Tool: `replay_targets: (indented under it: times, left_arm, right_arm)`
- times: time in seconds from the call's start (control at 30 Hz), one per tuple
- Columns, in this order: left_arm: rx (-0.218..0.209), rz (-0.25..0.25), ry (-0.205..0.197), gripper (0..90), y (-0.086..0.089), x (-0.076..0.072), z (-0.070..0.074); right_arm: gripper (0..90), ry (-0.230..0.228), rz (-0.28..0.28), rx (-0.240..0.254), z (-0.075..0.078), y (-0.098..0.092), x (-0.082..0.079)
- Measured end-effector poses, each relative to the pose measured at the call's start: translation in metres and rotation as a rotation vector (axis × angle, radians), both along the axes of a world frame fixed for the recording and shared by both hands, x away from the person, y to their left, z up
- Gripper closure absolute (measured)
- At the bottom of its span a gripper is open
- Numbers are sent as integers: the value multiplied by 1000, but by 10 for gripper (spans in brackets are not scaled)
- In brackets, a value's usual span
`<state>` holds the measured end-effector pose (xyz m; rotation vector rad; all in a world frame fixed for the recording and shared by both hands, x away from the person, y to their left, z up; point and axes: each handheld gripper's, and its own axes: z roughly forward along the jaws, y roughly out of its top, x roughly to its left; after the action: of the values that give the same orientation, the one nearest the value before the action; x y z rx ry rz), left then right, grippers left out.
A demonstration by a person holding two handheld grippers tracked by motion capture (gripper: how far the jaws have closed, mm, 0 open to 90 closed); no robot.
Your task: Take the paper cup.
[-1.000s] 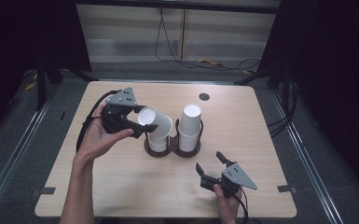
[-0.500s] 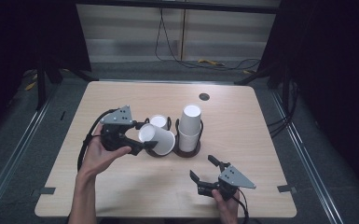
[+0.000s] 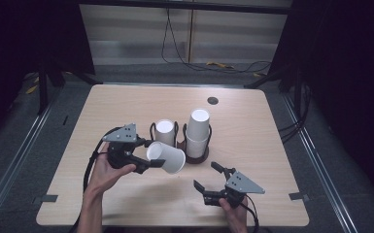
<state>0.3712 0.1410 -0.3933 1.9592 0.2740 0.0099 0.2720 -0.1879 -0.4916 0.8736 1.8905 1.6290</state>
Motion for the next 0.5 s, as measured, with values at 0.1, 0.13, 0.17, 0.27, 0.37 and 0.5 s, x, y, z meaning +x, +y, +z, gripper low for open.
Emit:
replay_targets:
  times: [0.1, 0.13, 0.17, 0.27, 0.37, 0.5]
  left_arm:
    - [-9, -14, 10, 333, -1, 0, -6]
    - [-9, -14, 13, 333, -2, -1, -7]
    - [-22, -28, 24, 333, -3, -2, -9]
    - [-32, -42, 27, 334, -4, -3, -12]
    - [-39, -52, 42, 334, -6, -4, -17]
    - [-52, -71, 56, 334, -8, -6, -23]
  right_arm:
    - [128, -3, 38, 2, 3, 0, 1]
    - [128, -3, 45, 4, 4, 0, 1]
    - [128, -9, 64, 8, 6, 1, 1]
    - [128, -9, 106, 22, 9, 2, 2]
    - [128, -15, 133, 23, 11, 4, 4]
    - [128, -13, 185, 33, 16, 7, 7]
